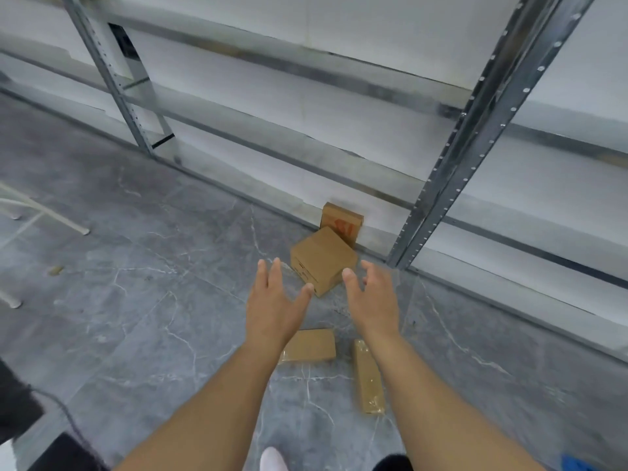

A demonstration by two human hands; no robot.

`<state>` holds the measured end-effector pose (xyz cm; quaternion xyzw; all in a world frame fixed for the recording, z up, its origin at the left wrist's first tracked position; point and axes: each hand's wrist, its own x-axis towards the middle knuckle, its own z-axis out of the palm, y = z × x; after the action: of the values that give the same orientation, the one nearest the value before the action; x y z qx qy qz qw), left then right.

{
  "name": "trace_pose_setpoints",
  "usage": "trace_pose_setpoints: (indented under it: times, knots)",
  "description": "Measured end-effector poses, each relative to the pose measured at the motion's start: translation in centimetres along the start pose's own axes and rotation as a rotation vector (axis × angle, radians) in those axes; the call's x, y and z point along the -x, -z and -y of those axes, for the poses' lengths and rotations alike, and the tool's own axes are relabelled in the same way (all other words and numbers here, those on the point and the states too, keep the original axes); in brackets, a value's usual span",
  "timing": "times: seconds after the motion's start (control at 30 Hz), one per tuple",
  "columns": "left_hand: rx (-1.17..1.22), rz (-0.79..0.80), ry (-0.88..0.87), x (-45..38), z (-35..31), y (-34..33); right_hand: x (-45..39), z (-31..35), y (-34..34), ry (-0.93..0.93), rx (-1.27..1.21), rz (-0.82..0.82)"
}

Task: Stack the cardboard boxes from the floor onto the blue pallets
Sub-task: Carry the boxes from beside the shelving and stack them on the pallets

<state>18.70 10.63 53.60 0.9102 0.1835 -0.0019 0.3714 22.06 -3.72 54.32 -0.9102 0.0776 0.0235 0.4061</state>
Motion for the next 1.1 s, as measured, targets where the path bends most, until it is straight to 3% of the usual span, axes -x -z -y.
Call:
trace_pose_setpoints:
  times: [0.33,0.77,1.1]
  knots:
    - [-0.023,0.074,0.062,-8.9,1.4,0.0,-7.3,2.0,-4.1,-0.030,0.057,-0.012]
    - [-0.119,0.179,-0.010,-25.8,-3.8,-3.1,-22.9,1.4,-4.9,-0.231,-0.014,-0.057]
    - [-0.172,0.386,-0.037,-33.4,-3.7,-7.0,-28.6,0.3,-7.5,-0.423,0.010,-0.037]
